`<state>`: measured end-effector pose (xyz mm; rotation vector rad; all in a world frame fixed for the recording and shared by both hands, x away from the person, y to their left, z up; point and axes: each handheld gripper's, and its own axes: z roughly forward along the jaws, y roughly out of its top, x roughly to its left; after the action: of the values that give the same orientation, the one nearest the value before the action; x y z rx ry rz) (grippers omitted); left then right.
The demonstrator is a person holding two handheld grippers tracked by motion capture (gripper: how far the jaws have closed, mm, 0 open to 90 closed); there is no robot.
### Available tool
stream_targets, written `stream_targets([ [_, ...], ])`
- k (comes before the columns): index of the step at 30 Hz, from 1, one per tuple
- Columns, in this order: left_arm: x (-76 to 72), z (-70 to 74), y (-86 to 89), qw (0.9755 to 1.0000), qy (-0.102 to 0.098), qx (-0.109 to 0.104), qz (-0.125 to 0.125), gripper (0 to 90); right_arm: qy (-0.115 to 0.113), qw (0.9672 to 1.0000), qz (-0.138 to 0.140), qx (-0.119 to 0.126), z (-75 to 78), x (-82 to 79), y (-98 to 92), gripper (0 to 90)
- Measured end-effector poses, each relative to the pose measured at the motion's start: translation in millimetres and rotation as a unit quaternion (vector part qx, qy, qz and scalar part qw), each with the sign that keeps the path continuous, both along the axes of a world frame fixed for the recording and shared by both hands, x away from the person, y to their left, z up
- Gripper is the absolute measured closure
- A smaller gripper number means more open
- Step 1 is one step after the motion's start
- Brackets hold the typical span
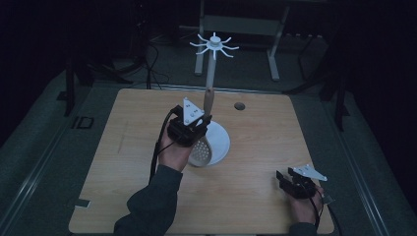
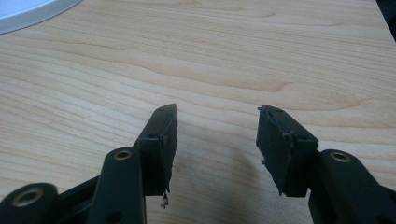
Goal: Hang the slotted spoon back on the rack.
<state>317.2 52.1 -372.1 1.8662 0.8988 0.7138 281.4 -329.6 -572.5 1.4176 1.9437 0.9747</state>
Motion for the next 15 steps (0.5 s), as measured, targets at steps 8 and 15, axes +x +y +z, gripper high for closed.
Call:
stream_targets([
  [8,0.2,9.1,-2.5,0.9999,-0.008,-0.009,0.004,74.0,-0.001,1.0000,-0.001,0.000,0.1,0.1,-0.4,47.5],
  [15,1.3,15.9,-4.8,0.9996,-0.018,-0.015,0.015,74.0,-0.001,1.0000,-0.004,0.002,0.2,0.0,-0.9,47.2],
])
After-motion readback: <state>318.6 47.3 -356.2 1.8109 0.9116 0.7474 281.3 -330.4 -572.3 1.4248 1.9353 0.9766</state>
